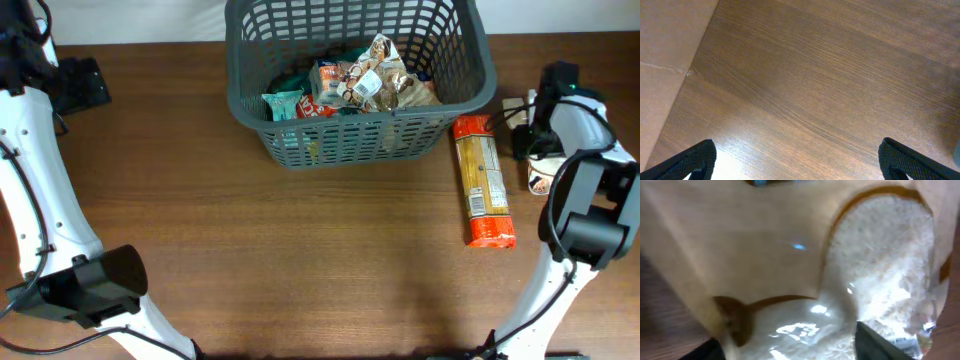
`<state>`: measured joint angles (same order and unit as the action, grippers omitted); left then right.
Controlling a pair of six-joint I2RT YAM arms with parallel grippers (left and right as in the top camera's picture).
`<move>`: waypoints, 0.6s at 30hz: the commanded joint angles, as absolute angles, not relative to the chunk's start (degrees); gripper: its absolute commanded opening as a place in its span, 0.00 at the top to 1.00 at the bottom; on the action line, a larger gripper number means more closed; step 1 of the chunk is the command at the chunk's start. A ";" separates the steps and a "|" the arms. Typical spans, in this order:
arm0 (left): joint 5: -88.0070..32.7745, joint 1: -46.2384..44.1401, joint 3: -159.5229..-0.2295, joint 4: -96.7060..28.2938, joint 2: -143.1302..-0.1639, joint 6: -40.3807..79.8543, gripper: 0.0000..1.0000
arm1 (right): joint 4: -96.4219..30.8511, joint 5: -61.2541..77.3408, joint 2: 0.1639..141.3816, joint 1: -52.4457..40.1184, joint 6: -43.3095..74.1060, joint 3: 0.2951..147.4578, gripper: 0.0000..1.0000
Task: Pack container
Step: 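Move the right gripper to the beige Paniree rice bag and grasp, then lift the rice bag with the right gripper and drop it into the basket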
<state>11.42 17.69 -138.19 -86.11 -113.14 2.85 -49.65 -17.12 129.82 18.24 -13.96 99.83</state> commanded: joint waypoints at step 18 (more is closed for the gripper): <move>11.81 17.80 -137.93 -86.00 -113.58 3.44 0.00 | -56.05 -14.96 128.68 18.52 -2.35 102.26 0.96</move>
